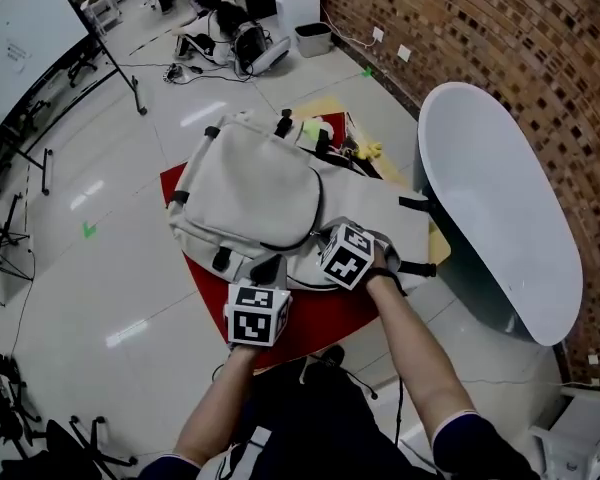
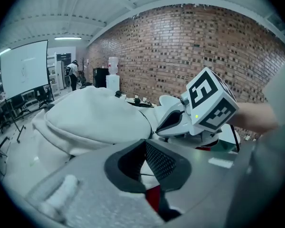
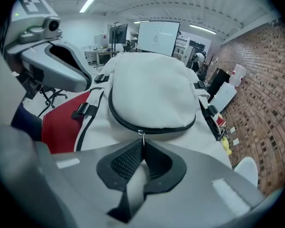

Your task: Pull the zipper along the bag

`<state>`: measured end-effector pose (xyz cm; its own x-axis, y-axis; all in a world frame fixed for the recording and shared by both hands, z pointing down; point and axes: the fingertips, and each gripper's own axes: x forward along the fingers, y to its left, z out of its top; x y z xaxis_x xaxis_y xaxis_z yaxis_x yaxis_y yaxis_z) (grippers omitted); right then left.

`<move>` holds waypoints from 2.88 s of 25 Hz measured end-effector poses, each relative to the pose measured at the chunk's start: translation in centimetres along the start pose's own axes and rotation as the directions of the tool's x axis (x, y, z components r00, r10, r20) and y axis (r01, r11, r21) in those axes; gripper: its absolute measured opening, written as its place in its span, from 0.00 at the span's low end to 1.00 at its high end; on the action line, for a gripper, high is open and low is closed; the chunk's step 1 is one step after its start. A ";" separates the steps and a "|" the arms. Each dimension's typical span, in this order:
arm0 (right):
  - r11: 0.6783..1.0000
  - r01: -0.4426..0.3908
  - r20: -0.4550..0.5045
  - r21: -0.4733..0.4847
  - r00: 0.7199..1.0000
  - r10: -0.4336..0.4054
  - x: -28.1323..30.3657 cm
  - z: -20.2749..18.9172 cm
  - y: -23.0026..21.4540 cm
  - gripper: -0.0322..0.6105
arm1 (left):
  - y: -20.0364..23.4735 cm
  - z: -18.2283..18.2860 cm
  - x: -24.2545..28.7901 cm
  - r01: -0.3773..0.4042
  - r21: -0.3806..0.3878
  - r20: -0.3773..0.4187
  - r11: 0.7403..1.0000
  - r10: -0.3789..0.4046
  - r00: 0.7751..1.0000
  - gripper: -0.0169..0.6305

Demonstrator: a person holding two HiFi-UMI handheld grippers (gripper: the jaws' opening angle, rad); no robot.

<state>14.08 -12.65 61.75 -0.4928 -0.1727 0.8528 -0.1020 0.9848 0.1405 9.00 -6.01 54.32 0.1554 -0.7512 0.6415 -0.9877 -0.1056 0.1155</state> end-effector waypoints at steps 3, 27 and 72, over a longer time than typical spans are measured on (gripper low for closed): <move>0.999 -0.020 -0.002 -0.032 1.000 0.020 0.0 0.2 -0.5 0.08 | -0.3 0.8 0.6 -0.011 -0.019 0.019 1.000 0.012 1.000 0.03; 0.927 -0.179 0.022 -0.330 0.980 0.197 2.4 0.1 -9.4 0.08 | -0.7 4.2 7.4 -0.185 -0.338 0.046 0.923 0.213 0.976 0.03; 0.843 -0.091 0.266 -0.530 0.926 0.267 -0.4 10.7 -16.1 0.08 | 0.4 7.7 1.7 -0.363 -0.466 0.176 0.807 0.487 0.856 0.03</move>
<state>6.67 -28.62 53.77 -0.7134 0.0978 0.6939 0.4164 0.8556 0.3075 8.70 -12.31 49.65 -0.3512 -0.8087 0.4718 -0.8446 0.4911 0.2131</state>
